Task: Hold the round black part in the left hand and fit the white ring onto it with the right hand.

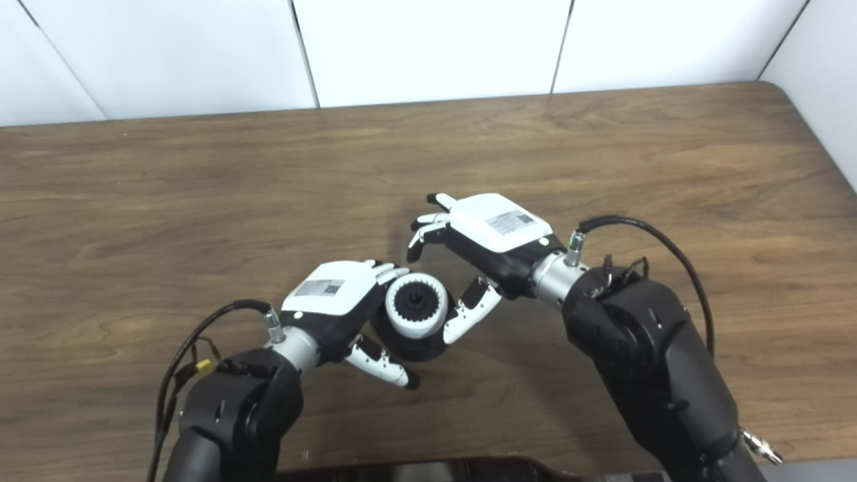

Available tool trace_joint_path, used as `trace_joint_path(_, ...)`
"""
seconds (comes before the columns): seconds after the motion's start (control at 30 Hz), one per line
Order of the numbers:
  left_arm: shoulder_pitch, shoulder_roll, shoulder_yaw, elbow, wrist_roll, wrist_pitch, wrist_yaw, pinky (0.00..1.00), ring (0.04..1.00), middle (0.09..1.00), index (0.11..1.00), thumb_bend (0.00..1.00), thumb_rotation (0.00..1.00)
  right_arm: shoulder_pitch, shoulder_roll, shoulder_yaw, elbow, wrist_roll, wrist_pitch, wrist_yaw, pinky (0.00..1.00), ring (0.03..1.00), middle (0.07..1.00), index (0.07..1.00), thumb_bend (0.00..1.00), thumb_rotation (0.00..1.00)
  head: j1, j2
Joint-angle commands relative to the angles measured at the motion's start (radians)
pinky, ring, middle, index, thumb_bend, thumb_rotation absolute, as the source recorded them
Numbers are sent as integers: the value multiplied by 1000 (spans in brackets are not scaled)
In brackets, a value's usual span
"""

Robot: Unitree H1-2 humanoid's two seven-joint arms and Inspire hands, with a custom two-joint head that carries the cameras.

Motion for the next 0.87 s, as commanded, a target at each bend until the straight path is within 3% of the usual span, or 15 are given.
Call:
trace_joint_path(0.0, -20, 5, 35, -13, 75, 9, -70, 1000, 999, 975, 943, 1000, 362, -32, -8, -19, -13, 11, -10, -36, 943, 999, 878, 718, 1000, 417, -2, -2)
trace_joint_path(0.27, -57, -9, 110, -48, 111, -29, -178, 1000, 995, 986, 960, 1000, 314, -25, -20, -46, -10, 28, -13, -50, 939, 996, 886, 733, 1000, 439, -4, -6)
trace_joint_path(0.5, -71, -23, 179, -52, 116, -38, -190, 1000, 1000, 988, 958, 1000, 281, -22, -39, -62, -23, 33, 7, -33, 945, 1000, 900, 753, 1000, 422, -1, -12)
trace_joint_path(0.7, -77, -6, 243, -86, 51, -38, -176, 1000, 1000, 980, 945, 1000, 308, -9, -51, -84, -46, 46, 45, -10, 948, 1000, 907, 763, 1000, 422, 3, -22)
trace_joint_path(0.83, -81, 24, 321, -134, -93, -13, -150, 991, 994, 975, 954, 1000, 362, 11, -55, -123, -72, 86, 110, 10, 946, 993, 917, 790, 1000, 435, 4, -28)
